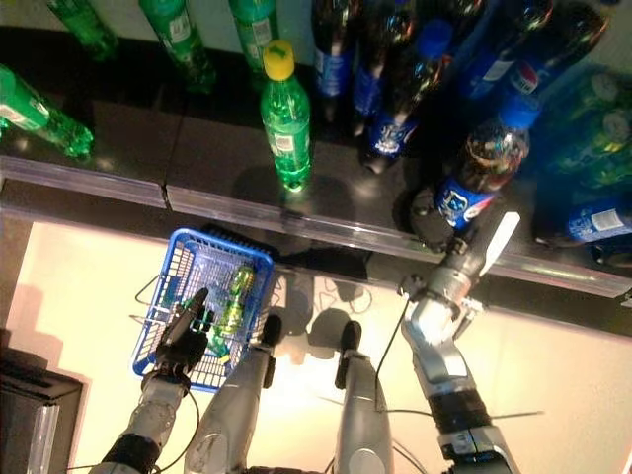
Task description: Pick up the drink and place into the basket.
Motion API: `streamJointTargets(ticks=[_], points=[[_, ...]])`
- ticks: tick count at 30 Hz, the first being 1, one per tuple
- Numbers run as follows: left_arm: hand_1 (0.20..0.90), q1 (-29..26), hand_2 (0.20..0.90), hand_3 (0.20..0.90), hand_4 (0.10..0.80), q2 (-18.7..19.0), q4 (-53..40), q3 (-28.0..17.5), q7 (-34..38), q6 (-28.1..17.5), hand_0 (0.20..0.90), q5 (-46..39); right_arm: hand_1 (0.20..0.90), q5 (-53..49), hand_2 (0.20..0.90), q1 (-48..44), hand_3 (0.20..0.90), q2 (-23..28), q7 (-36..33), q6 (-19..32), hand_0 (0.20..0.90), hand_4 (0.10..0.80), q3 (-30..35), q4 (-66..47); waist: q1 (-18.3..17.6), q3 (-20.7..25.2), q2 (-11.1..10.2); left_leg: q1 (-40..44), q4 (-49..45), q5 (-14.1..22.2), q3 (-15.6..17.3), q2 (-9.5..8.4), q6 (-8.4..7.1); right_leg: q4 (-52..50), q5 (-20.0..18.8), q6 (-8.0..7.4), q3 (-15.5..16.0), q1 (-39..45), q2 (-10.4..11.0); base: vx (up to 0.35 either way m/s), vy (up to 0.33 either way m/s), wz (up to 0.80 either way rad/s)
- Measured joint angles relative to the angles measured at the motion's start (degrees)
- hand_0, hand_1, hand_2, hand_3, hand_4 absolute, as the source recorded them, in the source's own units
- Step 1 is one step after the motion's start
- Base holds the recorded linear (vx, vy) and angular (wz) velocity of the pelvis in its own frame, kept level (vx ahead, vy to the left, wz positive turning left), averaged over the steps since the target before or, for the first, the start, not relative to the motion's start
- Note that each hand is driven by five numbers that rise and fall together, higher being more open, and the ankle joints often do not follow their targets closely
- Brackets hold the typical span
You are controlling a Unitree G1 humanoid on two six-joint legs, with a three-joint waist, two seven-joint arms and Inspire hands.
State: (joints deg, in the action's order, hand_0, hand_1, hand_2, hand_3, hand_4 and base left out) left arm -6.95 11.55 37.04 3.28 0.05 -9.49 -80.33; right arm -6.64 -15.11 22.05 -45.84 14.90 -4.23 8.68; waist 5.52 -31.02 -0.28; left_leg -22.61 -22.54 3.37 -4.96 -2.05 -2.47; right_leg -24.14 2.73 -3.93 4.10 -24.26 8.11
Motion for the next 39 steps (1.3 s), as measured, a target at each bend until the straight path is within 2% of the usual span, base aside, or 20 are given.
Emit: streamJointTargets(ticks=[8, 14, 21, 25, 32, 39], points=[[0.3, 3.8, 0.3, 0.2, 0.1, 0.2, -0.1, -2.6, 0.1, 2.6, 0.3, 0.7, 0.3, -0.7, 0.3, 5.6, 0.2, 0.7, 1.0, 4.8, 0.3, 0.1, 5.9, -5.8, -1.4, 0.1, 0.0, 10.4, 7.2, -0.6, 1.2, 1.36, 0.41, 6.8, -0.8, -0.72, -0.3, 9.7, -0.8, 0.096, -0.05, -0.07], [0.3, 5.4, 0.3, 0.2, 0.1, 0.1, -0.9, -4.3, 1.2, 5.4, 0.3, 3.5, 0.3, -4.4, 0.3, 9.1, 0.2, 0.7, 5.4, 5.3, 0.3, 0.1, 6.3, -9.9, -2.4, 0.7, -0.1, 19.1, 15.2, -2.5, 1.5, 2.09, 0.41, 15.5, -3.1, -0.79, 0.1, 18.4, -1.4, 0.037, -0.057, -0.03], [0.3, 5.3, 0.3, 0.2, 0.1, -0.1, -4.4, -4.7, 3.6, 7.9, 0.3, 5.9, 0.3, -12.6, 0.3, 9.8, 0.2, -0.3, 16.7, 5.3, 0.3, 0.1, 6.3, -10.2, -2.5, 2.0, -0.4, 27.0, 23.0, -3.9, 2.5, 2.58, 0.76, 24.7, -5.6, -1.28, 0.2, 26.7, -1.7, -0.037, -0.028, -0.04], [0.3, 4.6, 0.3, 0.2, 0.1, -0.5, -5.3, -4.6, 4.0, 8.1, 0.3, 7.0, 0.3, -17.3, 0.3, 11.0, 0.2, -2.6, 22.0, 5.0, 0.3, 0.1, 6.3, -10.2, -2.9, 3.4, -0.9, 29.8, 26.1, -4.6, 2.8, 2.84, 0.72, 28.8, -6.8, -1.36, 0.3, 29.9, -2.0, -0.092, 0.004, -0.03], [0.3, 4.2, 0.3, 0.2, 0.1, -0.5, -6.1, -5.1, 4.1, 7.9, 0.3, 8.2, 0.3, -18.8, 0.3, 13.9, 0.2, -6.6, 29.3, 1.3, 0.3, 0.1, 5.9, -9.4, -5.8, 4.9, -2.5, 31.7, 27.2, -4.7, 3.7, 3.04, 0.71, 28.9, -6.8, -1.37, -0.2, 31.0, -2.1, -0.07, 0.027, -0.04], [0.3, 4.8, 0.3, 0.2, 0.1, -2.1, -6.1, -6.2, 4.3, 7.9, 0.3, 8.1, 0.3, -20.0, 0.3, 18.0, 0.2, -6.9, 33.9, -3.9, 0.3, 0.1, 3.3, -7.1, -6.4, 5.7, -3.1, 32.3, 27.2, -4.8, 4.8, 3.39, 0.59, 28.9, -7.2, -1.11, -1.3, 31.1, -2.6, -0.042, 0.012, -0.08]])
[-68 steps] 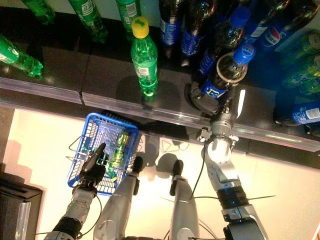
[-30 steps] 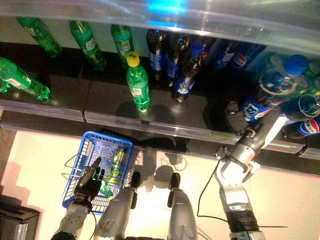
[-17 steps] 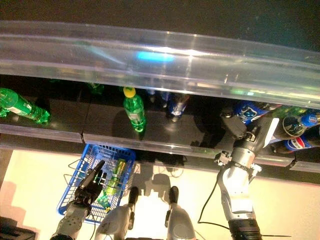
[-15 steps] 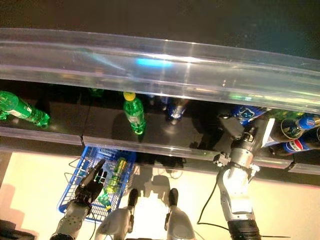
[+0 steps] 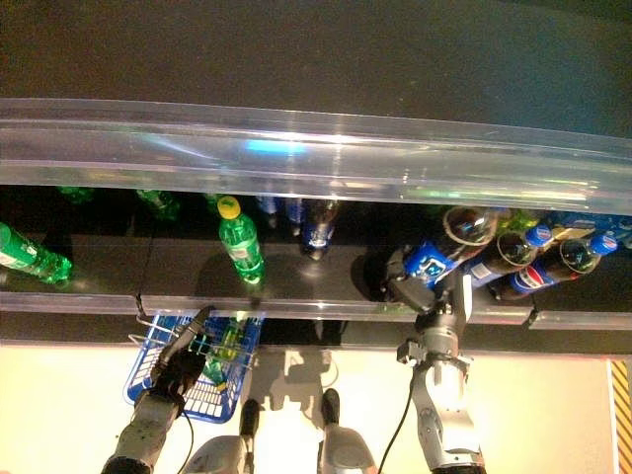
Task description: Pick up the drink and place into the basket.
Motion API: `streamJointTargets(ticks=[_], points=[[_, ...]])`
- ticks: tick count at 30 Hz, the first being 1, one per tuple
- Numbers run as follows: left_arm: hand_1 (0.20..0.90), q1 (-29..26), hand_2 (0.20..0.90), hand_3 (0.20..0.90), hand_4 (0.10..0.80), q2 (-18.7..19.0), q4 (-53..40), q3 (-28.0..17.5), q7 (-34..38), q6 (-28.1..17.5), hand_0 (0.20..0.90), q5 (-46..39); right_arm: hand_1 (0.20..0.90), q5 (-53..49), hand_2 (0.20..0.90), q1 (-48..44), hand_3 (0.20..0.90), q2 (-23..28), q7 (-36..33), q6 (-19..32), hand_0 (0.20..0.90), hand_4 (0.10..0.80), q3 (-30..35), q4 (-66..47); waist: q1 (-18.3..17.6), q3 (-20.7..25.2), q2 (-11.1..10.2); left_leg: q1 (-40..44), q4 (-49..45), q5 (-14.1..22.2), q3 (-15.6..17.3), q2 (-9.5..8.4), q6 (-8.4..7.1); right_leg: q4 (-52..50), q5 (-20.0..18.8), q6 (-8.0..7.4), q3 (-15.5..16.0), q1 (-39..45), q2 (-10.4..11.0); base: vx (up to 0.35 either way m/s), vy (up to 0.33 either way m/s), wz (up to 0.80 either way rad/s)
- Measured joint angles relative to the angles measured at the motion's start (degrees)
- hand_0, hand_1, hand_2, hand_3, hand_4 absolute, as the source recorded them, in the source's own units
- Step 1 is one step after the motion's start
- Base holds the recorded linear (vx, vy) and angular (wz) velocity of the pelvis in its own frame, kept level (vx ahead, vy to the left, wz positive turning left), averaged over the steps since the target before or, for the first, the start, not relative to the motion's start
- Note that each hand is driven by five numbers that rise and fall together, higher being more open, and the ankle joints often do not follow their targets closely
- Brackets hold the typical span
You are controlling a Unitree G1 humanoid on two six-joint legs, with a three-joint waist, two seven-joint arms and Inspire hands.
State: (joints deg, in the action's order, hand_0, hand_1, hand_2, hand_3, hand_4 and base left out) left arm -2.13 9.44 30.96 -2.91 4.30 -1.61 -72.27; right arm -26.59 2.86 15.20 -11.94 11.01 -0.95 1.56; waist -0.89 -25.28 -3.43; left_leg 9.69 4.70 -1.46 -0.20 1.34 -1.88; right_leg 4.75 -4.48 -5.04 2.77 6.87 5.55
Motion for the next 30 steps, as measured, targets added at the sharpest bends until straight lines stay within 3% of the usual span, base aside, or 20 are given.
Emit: streamJointTargets(ticks=[10, 18, 20, 23, 26, 30], points=[[0.3, 4.9, 0.3, 0.2, 0.1, -0.2, 0.0, -0.4, -0.1, -0.7, 0.3, 0.0, 0.3, -0.7, 0.3, 4.3, 0.2, 0.0, 6.7, -3.2, 0.3, 0.1, -5.0, 0.5, -1.0, 3.4, 0.4, 0.1, 0.1, 0.0, 0.2, 0.12, -0.02, 0.0, 0.0, 0.03, 0.1, -0.1, -0.1, -0.028, 0.02, -0.01], [0.3, 9.5, 0.3, 0.2, 0.1, -0.2, 0.2, -2.7, -0.1, -2.2, 0.3, -0.7, 0.3, 9.3, 0.3, 8.8, 0.2, 2.9, 12.1, -3.7, 0.3, 0.1, -8.3, 3.2, -0.2, 7.6, 0.5, 0.1, 0.1, 0.0, 0.4, 0.07, -0.01, 0.0, 0.0, 0.03, -0.2, -0.2, -0.1, -0.001, 0.01, -0.01], [0.3, 9.5, 0.3, 0.2, 0.1, -0.2, 1.1, -2.6, -0.1, -2.3, 0.3, -0.7, 0.3, 12.7, 0.3, 10.6, 0.2, 3.8, 13.2, -3.7, 0.3, 0.1, -8.8, 4.1, -0.2, 9.2, 0.8, -0.7, 0.3, 0.0, -1.1, -0.05, 0.01, 0.0, 0.2, -0.14, -0.2, 0.0, -0.1, 0.016, -0.078, 0.27], [0.3, 9.2, 0.3, 0.2, 0.1, -0.2, 2.3, -2.5, -0.2, -2.5, 0.3, -0.7, 0.3, 17.1, 0.3, 12.5, 0.2, 5.1, 13.3, -3.6, 0.3, 0.1, -9.4, 5.9, -1.6, 10.4, 0.8, -1.4, 0.1, -0.9, -5.9, -0.85, -0.23, 0.0, 2.4, -0.66, -3.4, 1.9, 0.0, -0.017, -0.15, 0.72], [0.3, 9.1, 0.3, 0.2, 0.1, -0.3, 2.4, -2.3, -0.4, -2.6, 0.3, -0.7, 0.3, 21.1, 0.3, 12.4, 0.2, 6.5, 13.1, -3.4, 0.3, 0.1, -9.7, 7.2, -1.9, 10.9, 1.6, -3.2, 0.1, -2.1, -9.5, -0.31, -1.17, 0.0, 3.1, -0.3, -3.1, 1.9, -0.7, -0.094, -0.155, 0.69], [0.3, 9.1, 0.3, 0.2, 0.1, -1.1, 4.5, -2.3, -1.4, -2.7, 0.3, -1.2, 0.3, 26.7, 0.3, 11.4, 0.2, 10.8, 13.2, -0.4, 0.3, 0.1, -12.0, 8.5, -1.0, 11.6, 3.2, -4.5, 0.1, -3.1, -11.7, 0.71, -2.28, 0.0, 3.6, 0.0, -1.7, 1.8, -1.9, -0.136, -0.066, 0.33]])
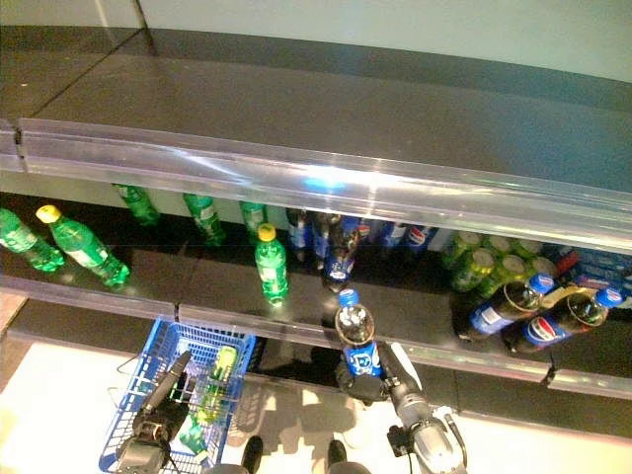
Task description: Pick up the drink and place into the basket.
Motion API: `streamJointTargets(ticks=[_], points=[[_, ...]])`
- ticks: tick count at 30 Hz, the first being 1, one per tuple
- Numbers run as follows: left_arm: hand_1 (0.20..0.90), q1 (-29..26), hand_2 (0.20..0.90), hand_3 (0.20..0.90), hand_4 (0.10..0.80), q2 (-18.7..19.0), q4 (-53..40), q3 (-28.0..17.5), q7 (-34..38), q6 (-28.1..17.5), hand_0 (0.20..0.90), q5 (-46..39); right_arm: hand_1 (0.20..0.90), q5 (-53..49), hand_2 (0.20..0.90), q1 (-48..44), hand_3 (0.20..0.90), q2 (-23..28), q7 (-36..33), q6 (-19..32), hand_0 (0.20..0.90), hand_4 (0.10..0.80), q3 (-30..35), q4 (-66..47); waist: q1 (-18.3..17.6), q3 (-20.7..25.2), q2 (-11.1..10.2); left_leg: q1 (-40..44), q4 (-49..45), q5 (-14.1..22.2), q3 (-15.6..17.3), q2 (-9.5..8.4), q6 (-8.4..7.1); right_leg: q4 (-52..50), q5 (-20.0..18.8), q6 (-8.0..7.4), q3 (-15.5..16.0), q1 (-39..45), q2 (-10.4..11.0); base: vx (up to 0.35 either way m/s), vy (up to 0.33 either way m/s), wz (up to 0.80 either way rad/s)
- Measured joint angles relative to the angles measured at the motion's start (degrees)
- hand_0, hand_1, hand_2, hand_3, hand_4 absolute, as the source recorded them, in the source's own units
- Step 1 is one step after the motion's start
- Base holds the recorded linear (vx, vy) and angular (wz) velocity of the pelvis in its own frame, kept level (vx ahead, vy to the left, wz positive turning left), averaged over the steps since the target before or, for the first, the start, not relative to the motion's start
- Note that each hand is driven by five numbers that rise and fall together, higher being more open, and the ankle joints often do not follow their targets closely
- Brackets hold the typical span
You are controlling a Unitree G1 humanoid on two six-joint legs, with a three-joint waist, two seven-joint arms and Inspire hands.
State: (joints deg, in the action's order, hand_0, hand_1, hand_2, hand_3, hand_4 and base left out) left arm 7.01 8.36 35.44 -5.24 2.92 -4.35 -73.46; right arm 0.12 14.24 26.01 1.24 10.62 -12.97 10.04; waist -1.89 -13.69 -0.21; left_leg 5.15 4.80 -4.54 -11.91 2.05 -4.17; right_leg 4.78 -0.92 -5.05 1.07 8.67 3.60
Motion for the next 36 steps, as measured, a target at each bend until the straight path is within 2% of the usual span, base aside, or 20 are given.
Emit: streamJointTargets(ticks=[3, 4, 7, 8, 9, 10, 13, 15, 16, 18, 21, 24, 25, 27, 29, 30, 31, 32, 34, 36], points=[[0.3, 0.0, 0.3, 0.2, 0.1, -1.1, 0.1, 0.0, -0.3, -0.1, 0.3, 0.0, 0.3, 3.2, 0.3, 0.0, 0.2, 2.3, 1.1, 1.2, 0.3, 0.1, -0.1, 0.1, -0.1, 0.3, 1.3, -1.8, 0.4, 0.1, -0.3, 0.67, 0.02, 0.0, 0.1, 0.35, 0.3, 0.0, -0.8, -0.158, -0.028, 0.42], [0.3, -0.2, 0.3, 0.2, 0.1, -1.1, 0.1, 0.1, -0.8, -0.1, 0.3, 0.1, 0.3, 3.9, 0.3, 0.1, 0.2, 3.3, 1.7, 1.5, 0.3, 0.1, -0.1, 0.1, -0.7, 0.4, 1.5, -2.6, 0.4, 0.3, 2.6, 1.5, 0.46, 0.0, 0.2, 0.66, 0.9, 0.0, -0.9, -0.147, -0.01, 0.7], [0.3, -0.6, 0.3, 0.2, 0.1, -0.7, 0.1, 1.7, -3.3, -0.1, 0.3, 0.5, 0.3, 4.9, 0.3, 0.1, 0.2, 8.1, 4.1, 1.6, 0.3, 0.1, -1.7, 0.2, -1.2, 0.4, 1.4, -4.6, -0.1, 2.8, 9.6, 2.44, 4.05, 0.0, 0.0, 1.63, 6.8, -0.2, 1.1, -0.162, 0.069, 0.85], [0.3, -0.6, 0.3, 0.2, 0.1, -0.5, 0.2, 3.0, -4.0, -0.1, 0.3, 0.7, 0.3, 4.9, 0.3, 0.2, 0.2, 9.5, 4.8, 1.6, 0.3, 0.1, -2.1, 0.3, -1.3, 0.3, 1.3, -5.8, -3.5, 2.4, 10.6, 1.35, 4.22, 0.0, 0.2, 1.32, 8.0, -0.1, 2.1, -0.142, 0.13, 0.83], [0.3, -0.2, 0.3, 0.2, 0.1, -0.8, 0.2, 3.9, -4.7, -0.1, 0.3, 0.7, 0.3, 4.9, 0.3, 0.4, 0.2, 11.2, 5.5, 1.7, 0.3, 0.1, -2.4, 0.3, -1.2, 0.6, 2.5, -6.2, -6.7, 1.5, 11.7, 0.66, 4.13, -0.5, 0.8, 0.82, 8.6, 0.0, 1.8, -0.095, 0.105, 0.67], [0.3, -0.2, 0.3, 0.2, 0.1, -0.7, 0.2, 4.4, -5.0, 0.0, 0.3, 0.7, 0.3, 5.0, 0.3, 0.5, 0.2, 11.6, 5.7, 1.7, 0.3, 0.1, -2.6, 0.6, -1.3, 0.7, 3.1, -6.5, -6.9, 0.8, 12.7, 0.64, 1.26, -1.1, 1.4, 0.45, 9.8, 0.1, 1.4, -0.109, 0.176, 0.72], [0.3, -0.5, 0.3, 0.2, 0.1, -0.2, 0.1, 5.8, -6.6, 0.9, 0.3, 1.1, 0.3, 5.0, 0.3, -0.3, 0.2, 12.0, 8.2, 1.6, 0.3, 0.1, -3.9, 1.1, -0.2, 0.6, 3.2, -7.5, -6.6, -0.4, 11.5, -1.76, 2.38, -4.0, 4.1, -0.68, 10.1, -0.1, 3.0, -0.078, 0.219, 0.74], [0.3, -0.7, 0.3, 0.2, 0.1, 0.7, 0.0, 6.8, -8.0, 1.9, 0.3, 1.4, 0.3, 4.9, 0.3, -0.8, 0.2, 11.8, 9.7, 1.6, 0.3, 0.1, -4.4, 1.2, -0.1, 0.8, 3.5, -7.3, -3.2, -3.2, 11.7, -2.59, 3.29, -4.8, 5.3, -0.84, 11.5, 0.1, 3.2, -0.004, 0.271, 0.92], [0.3, -0.6, 0.3, 0.2, 0.1, 1.7, -0.1, 7.2, -9.0, 2.5, 0.3, 1.9, 0.3, 4.8, 0.3, -1.5, 0.2, 11.7, 10.4, 1.5, 0.3, 0.1, -5.0, 1.3, 0.3, 0.8, 3.7, -6.6, -0.4, -3.2, 12.8, -2.3, 3.57, -4.7, 5.4, -0.89, 12.4, 0.2, 3.2, 0.024, 0.3, 0.84], [0.3, -0.4, 0.3, 0.2, 0.1, 4.0, -0.1, 7.7, -9.3, 4.4, 0.3, 3.2, 0.3, 4.6, 0.3, -3.1, 0.2, 11.0, 12.2, 0.9, 0.3, 0.1, -6.2, 1.3, 0.7, 0.4, 2.5, -6.3, -1.5, -1.0, 16.4, -3.2, 3.9, -4.5, 5.1, -1.49, 14.2, 0.7, 5.9, 0.024, 0.212, 0.39], [0.3, 0.5, 0.3, 0.2, 0.1, 6.7, -2.3, 9.3, -10.4, 7.7, 0.3, 7.0, 0.3, 0.5, 0.3, -2.8, 0.2, 8.7, 14.5, -3.3, 0.3, 0.1, -6.2, 0.2, 1.5, 1.1, 2.6, -4.3, -1.0, -2.1, 14.1, -5.65, 6.21, -6.4, 6.1, -3.11, 14.1, 1.7, 7.1, 0.004, 0.207, 0.37], [0.3, -0.3, 0.3, 0.2, 0.1, 9.2, -6.3, 11.5, -11.4, 10.8, 0.3, 11.1, 0.3, -1.8, 0.3, -3.4, 0.2, 5.0, 14.6, -7.0, 0.3, 0.1, -6.7, 0.2, 1.7, 0.5, 3.3, -3.8, 0.1, -3.2, 10.4, -5.46, 7.62, -16.1, 7.8, -4.16, 13.2, -2.2, 7.9, -0.003, 0.182, 0.61], [0.3, -0.4, 0.3, 0.2, 0.1, 10.6, -7.9, 12.8, -11.5, 12.1, 0.3, 12.5, 0.3, -2.3, 0.3, -3.4, 0.2, 4.6, 14.7, -7.8, 0.3, 0.1, -7.6, -0.2, 1.3, 0.5, 3.8, -3.7, 0.1, -2.7, 8.8, -5.04, 8.23, -16.7, 10.4, -4.08, 10.0, -3.6, 6.2, 0.006, 0.147, 0.57], [0.3, -1.3, 0.3, 0.2, 0.1, 14.1, -10.0, 15.0, -12.9, 13.9, 0.3, 14.3, 0.3, -3.1, 0.3, -3.8, 0.2, 4.2, 14.8, -8.3, 0.3, 0.1, -9.3, -1.6, 1.7, 0.3, 3.9, -3.6, 0.1, -3.1, 6.1, -5.15, 8.45, -13.2, 10.1, -2.99, 5.9, -6.0, 3.5, 0.015, 0.139, 0.77], [0.3, -2.9, 0.3, 0.2, 0.1, 18.0, -12.4, 18.0, -13.5, 16.1, 0.3, 16.4, 0.3, -4.6, 0.3, -4.6, 0.2, 2.9, 14.1, -9.4, 0.3, 0.1, -10.3, -1.9, 1.7, 0.4, 3.7, -3.6, 0.1, -3.1, 2.6, -5.81, 8.4, -7.0, 6.9, -1.13, 2.4, -6.7, 1.2, 0.032, 0.105, 1.16], [0.3, -3.8, 0.3, 0.2, 0.1, 20.3, -14.5, 20.5, -13.6, 17.4, 0.3, 17.6, 0.3, -5.7, 0.3, -4.7, 0.2, 2.3, 12.7, -9.6, 0.3, 0.1, -10.8, -1.9, 1.3, 0.5, 3.2, -3.7, 0.4, -3.0, 1.9, -6.38, 8.16, -4.3, 3.0, -0.93, 1.0, -5.6, 0.9, 0.04, 0.051, 1.53], [0.3, -4.6, 0.3, 0.2, 0.1, 21.8, -16.7, 22.1, -13.8, 18.6, 0.3, 18.5, 0.3, -6.6, 0.3, -4.8, 0.2, 2.2, 11.4, -9.8, 0.3, 0.1, -11.2, -1.8, 1.1, 0.5, 2.7, -3.6, 0.5, -2.9, 2.7, -6.85, 8.12, -3.2, 0.3, 0.19, 0.7, -3.9, 1.0, 0.036, 0.028, 1.49], [0.3, -4.9, 0.3, 0.2, 0.1, 22.0, -18.8, 23.1, -14.1, 19.3, 0.3, 19.4, 0.3, -7.0, 0.3, -5.7, 0.2, 2.8, 10.4, -10.3, 0.3, 0.1, -11.6, -1.6, 1.7, 0.2, 3.0, -3.4, 0.2, -2.8, 4.0, -6.51, 7.92, -3.2, 0.6, 0.41, 2.0, -3.1, 1.4, 0.052, 0.004, 1.06], [0.3, -4.9, 0.3, 0.2, 0.1, 22.9, -22.1, 24.7, -14.9, 19.7, 0.3, 20.2, 0.3, -7.0, 0.3, -7.4, 0.2, 3.6, 8.4, -10.7, 0.3, 0.1, -12.6, -1.5, 2.8, -0.1, 3.4, -3.3, 0.1, -3.0, 4.8, -6.36, 7.63, -3.4, 1.1, 0.31, 3.7, -2.0, 1.6, 0.066, -0.023, 0.56], [0.3, -5.3, 0.3, 0.2, 0.1, 25.0, -27.5, 26.4, -15.5, 21.5, 0.3, 20.5, 0.3, -7.1, 0.3, -10.9, 0.2, 3.6, 5.7, -11.4, 0.3, 0.1, -13.9, -1.4, 4.1, -0.2, 3.0, -3.2, 0.1, -3.5, 3.7, -6.95, 7.54, -3.4, 1.8, -0.16, 5.1, -1.1, 1.9, 0.079, -0.045, 0.45]])
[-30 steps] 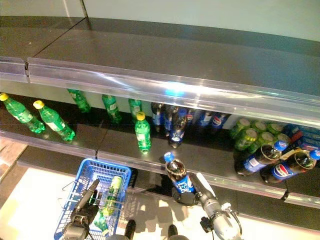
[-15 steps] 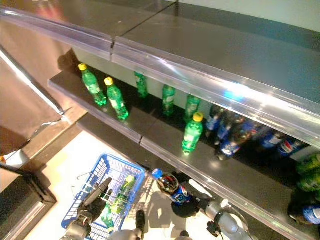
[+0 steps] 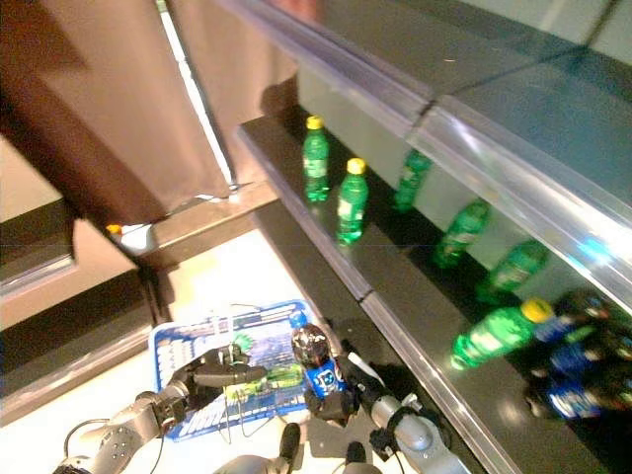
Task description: Pick up the drink and place into the basket.
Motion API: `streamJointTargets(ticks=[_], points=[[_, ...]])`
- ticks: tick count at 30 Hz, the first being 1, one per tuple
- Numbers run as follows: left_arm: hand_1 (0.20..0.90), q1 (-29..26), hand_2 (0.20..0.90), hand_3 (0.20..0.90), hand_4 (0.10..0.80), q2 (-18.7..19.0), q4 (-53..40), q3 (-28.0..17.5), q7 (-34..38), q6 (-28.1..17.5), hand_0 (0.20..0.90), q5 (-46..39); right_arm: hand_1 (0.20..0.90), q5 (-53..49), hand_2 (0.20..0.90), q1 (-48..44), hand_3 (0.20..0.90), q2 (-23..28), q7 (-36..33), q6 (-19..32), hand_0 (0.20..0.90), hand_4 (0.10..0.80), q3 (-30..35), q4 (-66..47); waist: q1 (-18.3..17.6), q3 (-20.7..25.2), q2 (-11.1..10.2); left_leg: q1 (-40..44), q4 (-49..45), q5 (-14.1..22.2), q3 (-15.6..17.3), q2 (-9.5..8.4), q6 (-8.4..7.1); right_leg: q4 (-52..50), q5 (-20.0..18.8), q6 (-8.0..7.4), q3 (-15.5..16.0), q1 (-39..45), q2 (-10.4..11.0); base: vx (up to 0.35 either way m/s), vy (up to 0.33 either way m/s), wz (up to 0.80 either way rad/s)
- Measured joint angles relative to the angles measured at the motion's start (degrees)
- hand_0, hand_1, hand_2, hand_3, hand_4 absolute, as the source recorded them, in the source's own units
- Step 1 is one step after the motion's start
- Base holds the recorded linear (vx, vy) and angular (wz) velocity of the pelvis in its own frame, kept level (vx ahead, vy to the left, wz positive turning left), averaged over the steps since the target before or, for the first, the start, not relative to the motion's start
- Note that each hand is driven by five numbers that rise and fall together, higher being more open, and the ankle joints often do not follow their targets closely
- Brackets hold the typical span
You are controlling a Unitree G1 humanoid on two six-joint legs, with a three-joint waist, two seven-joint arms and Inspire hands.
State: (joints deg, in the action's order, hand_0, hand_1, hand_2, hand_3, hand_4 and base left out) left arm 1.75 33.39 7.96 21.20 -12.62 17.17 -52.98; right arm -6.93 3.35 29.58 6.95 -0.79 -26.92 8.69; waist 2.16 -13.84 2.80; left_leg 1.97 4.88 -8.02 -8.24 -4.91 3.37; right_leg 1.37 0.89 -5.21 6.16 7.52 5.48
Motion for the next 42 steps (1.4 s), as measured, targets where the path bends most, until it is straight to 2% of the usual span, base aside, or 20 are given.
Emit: streamJointTargets(ticks=[4, 7, 11, 13, 16, 18, 20, 24, 30, 33, 35, 41, 42], points=[[0.3, -5.1, 0.3, 0.2, 0.1, 2.0, -2.2, 3.2, -1.6, 2.7, 0.3, 0.0, 0.3, 0.0, 0.3, -5.8, 0.2, -1.2, -3.3, 0.0, 0.3, 0.1, -2.5, 3.2, 1.5, -0.1, -1.2, 1.3, 0.0, -0.1, -2.6, -1.2, 0.12, 0.9, 0.7, -0.88, 0.3, 3.0, 0.8, 0.096, -0.047, 0.42], [0.3, -10.3, 0.3, 0.2, 0.1, 3.3, -3.8, 5.5, -2.2, 4.5, 0.3, 0.0, 0.3, 0.2, 0.3, -11.1, 0.2, -2.5, -4.9, -0.4, 0.3, 0.1, -5.2, 7.1, 3.4, 0.0, -2.5, 1.9, 0.0, 0.1, -4.0, -1.86, -0.15, 2.2, 1.0, -1.19, 1.8, 5.0, 1.1, 0.091, -0.039, 0.29], [0.3, -11.4, 0.3, 0.2, 0.1, 4.9, -6.5, 5.5, -3.5, 5.6, 0.3, 0.0, 0.3, 2.0, 0.3, -14.0, 0.2, -2.8, -6.1, -1.6, 0.3, 0.1, -7.1, 9.4, 4.9, 0.2, -3.1, 2.0, 0.0, 0.2, -5.0, -2.62, -0.16, 3.4, 1.0, -1.22, 3.2, 6.2, 1.6, 0.068, -0.036, 0.17], [0.3, -12.4, 0.3, 0.2, 0.1, 6.2, -7.2, 5.9, -3.8, 7.1, 0.3, 0.0, 0.3, 4.6, 0.3, -16.5, 0.2, -3.0, -6.3, -3.3, 0.3, 0.1, -8.6, 13.0, 5.8, 0.3, -3.7, 1.7, 0.0, 0.3, -4.9, -2.81, -0.04, 3.4, 1.1, -1.34, 3.8, 6.5, 1.8, 0.064, -0.024, 0.2], [0.3, -13.3, 0.3, 0.2, 0.1, 7.8, -7.5, 7.6, -4.0, 8.8, 0.3, 0.0, 0.3, 8.7, 0.3, -18.7, 0.2, -4.1, -7.2, -5.6, 0.3, 0.1, -10.0, 17.8, 5.7, 0.8, -4.7, 1.0, 0.0, 0.5, -2.1, -2.72, 0.3, 3.4, 1.5, -1.82, 6.1, 7.1, 2.3, 0.059, -0.009, 0.36], [0.3, -14.3, 0.3, 0.2, 0.1, 7.3, -8.1, 9.6, -4.0, 9.0, 0.3, 0.0, 0.3, 13.0, 0.3, -20.5, 0.2, -4.9, -7.1, -7.4, 0.3, 0.1, -12.7, 21.9, 7.1, 1.0, -5.1, 1.0, -0.1, 0.2, -1.9, -2.84, 0.13, 3.4, 1.6, -1.88, 6.4, 7.1, 2.5, 0.046, 0.006, 0.2], [0.3, -15.3, 0.3, 0.2, 0.1, 5.5, -9.7, 11.7, -4.0, 9.2, 0.3, 0.0, 0.3, 17.7, 0.3, -21.4, 0.2, -7.1, -7.1, -9.0, 0.3, 0.1, -14.9, 27.5, 8.3, 1.1, -5.2, 0.9, -0.1, -0.1, -3.8, -3.26, 0.45, 3.3, 1.6, -1.98, 7.6, 7.5, 2.6, 0.052, 0.008, 0.37], [0.3, -16.5, 0.3, 0.2, 0.1, 4.6, -13.3, 12.2, -4.1, 10.3, 0.3, 0.0, 0.3, 23.0, 0.3, -21.2, 0.2, -12.5, -6.5, -9.5, 0.3, 0.1, -19.1, 33.7, 9.4, 0.9, -5.0, 1.3, -0.1, -0.2, -6.9, -3.46, 0.54, 1.0, 2.9, -2.93, 7.7, 7.7, 2.6, 0.049, 0.011, 0.39], [0.3, -18.6, 0.3, 0.2, 0.1, 4.3, -13.3, 13.8, -4.1, 11.5, 0.3, 0.0, 0.3, 28.2, 0.3, -22.2, 0.2, -16.2, -6.5, -8.7, 0.3, 0.1, -19.9, 37.5, 12.1, 1.0, -4.7, 1.8, -0.1, -0.2, -6.9, -4.63, 0.53, 2.0, 3.8, -2.91, 7.9, 9.4, 3.5, 0.049, 0.019, 0.07], [0.3, -18.6, 0.3, 0.2, 0.1, 2.5, -13.3, 14.9, -4.1, 12.9, 0.3, 0.0, 0.3, 30.5, 0.3, -23.5, 0.2, -16.4, -6.5, -8.9, 0.3, 0.1, -20.9, 40.5, 13.1, 1.1, -4.5, 1.7, -0.1, -0.2, -6.2, -5.1, 0.54, 2.1, 4.1, -3.18, 9.1, 9.7, 4.0, 0.044, 0.026, 0.1], [0.3, -18.6, 0.3, 0.2, 0.1, 0.6, -13.4, 16.6, -4.1, 13.8, 0.3, 0.0, 0.3, 31.7, 0.3, -23.4, 0.2, -16.4, -6.4, -9.2, 0.3, 0.1, -20.9, 42.7, 13.2, 1.1, -4.5, 1.8, -0.1, 0.0, -4.7, -5.21, 0.81, 1.9, 4.2, -3.33, 9.4, 10.7, 4.5, 0.053, 0.043, 0.38], [0.3, -18.6, 0.3, 0.2, 0.1, -1.1, -13.6, 19.0, -4.1, 14.7, 0.3, 0.0, 0.3, 31.7, 0.3, -23.5, 0.2, -18.0, -5.9, -9.6, 0.3, 0.1, -21.0, 44.0, 13.5, 1.1, -4.6, 2.3, -0.1, -0.4, -6.5, -5.43, 0.81, 0.4, 4.4, -3.67, 10.7, 10.8, 4.5, 0.044, 0.049, 0.16], [0.3, -18.6, 0.3, 0.2, 0.1, -1.7, -13.6, 19.4, -4.1, 14.9, 0.3, 0.0, 0.735, 31.7, 0.735, -23.5, 0.708, -18.2, -5.9, -9.6, 0.735, 0.608, -21.0, 44.0, 13.5, 1.1, -4.6, 2.3, -0.1, -0.4, -6.6, -5.46, 0.81, 0.4, 4.5, -3.72, 10.7, 11.0, 4.5, 0.026, 0.038, 0.1]])
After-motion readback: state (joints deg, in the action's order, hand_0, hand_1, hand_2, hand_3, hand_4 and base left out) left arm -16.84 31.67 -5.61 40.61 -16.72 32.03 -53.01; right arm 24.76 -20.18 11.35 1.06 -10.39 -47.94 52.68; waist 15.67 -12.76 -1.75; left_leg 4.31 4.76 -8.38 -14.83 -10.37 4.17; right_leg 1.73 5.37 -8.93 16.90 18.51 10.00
